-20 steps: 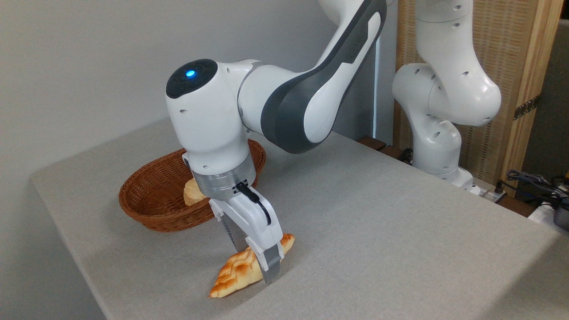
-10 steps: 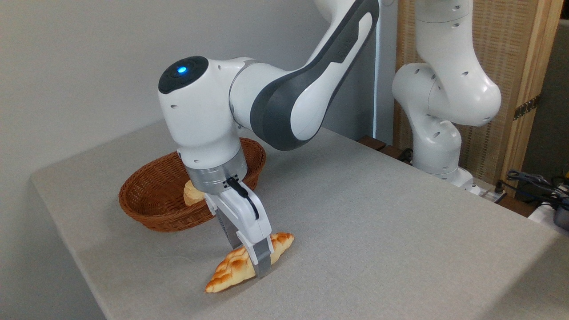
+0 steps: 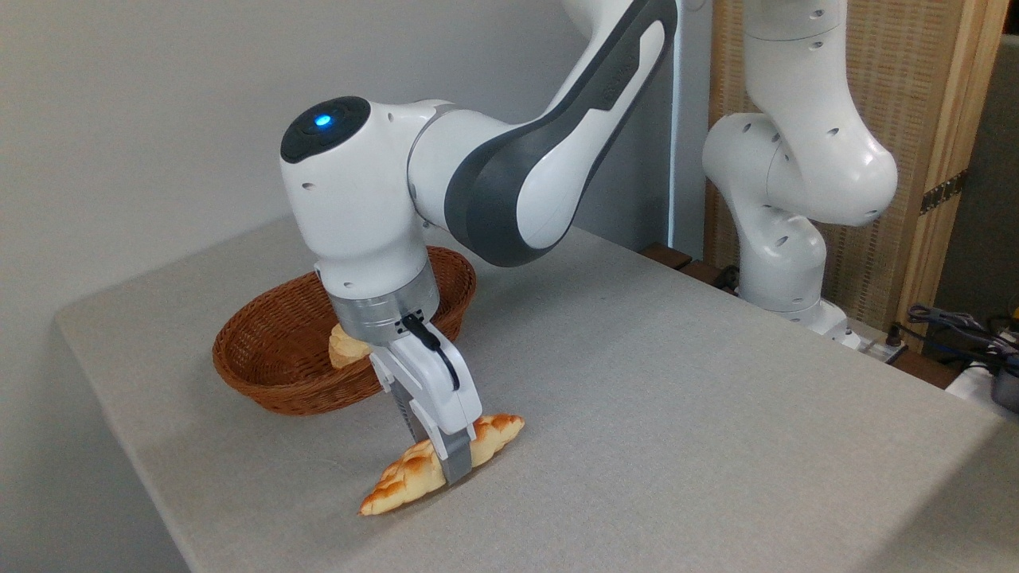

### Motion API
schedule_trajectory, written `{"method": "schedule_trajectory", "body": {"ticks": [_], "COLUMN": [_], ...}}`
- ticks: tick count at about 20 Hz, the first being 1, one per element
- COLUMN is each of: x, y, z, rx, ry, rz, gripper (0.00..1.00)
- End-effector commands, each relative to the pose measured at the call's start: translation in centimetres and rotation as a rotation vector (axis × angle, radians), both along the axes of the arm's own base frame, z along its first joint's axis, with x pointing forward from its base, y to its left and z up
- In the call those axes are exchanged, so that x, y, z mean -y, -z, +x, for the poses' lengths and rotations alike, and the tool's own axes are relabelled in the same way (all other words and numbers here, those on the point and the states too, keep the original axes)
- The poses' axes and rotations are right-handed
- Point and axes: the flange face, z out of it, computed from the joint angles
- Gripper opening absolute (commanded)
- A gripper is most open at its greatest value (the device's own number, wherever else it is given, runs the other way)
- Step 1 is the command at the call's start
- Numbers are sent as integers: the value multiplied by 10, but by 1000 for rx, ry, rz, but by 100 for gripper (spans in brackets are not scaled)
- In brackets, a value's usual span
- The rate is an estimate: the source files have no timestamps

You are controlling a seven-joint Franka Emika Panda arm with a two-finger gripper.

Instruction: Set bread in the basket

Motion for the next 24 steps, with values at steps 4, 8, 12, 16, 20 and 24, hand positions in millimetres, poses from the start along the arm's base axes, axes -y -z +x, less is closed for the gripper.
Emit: {"method": "schedule_trajectory", "body": {"ticks": [4,8,12,16,20,24], "x": [2,10,50,119,178,187], "y": [-25,-74,-113,-128,-122,-120], "z": [-1,4,1,-14,-28,-31], "rx": [54,131,185,159,119,111], "ry": [15,-24,-33,-83,-53,-38], "rz": [-1,-94,-235,-302,-297,-297], "gripper": [43,43,43,84,100,100]}}
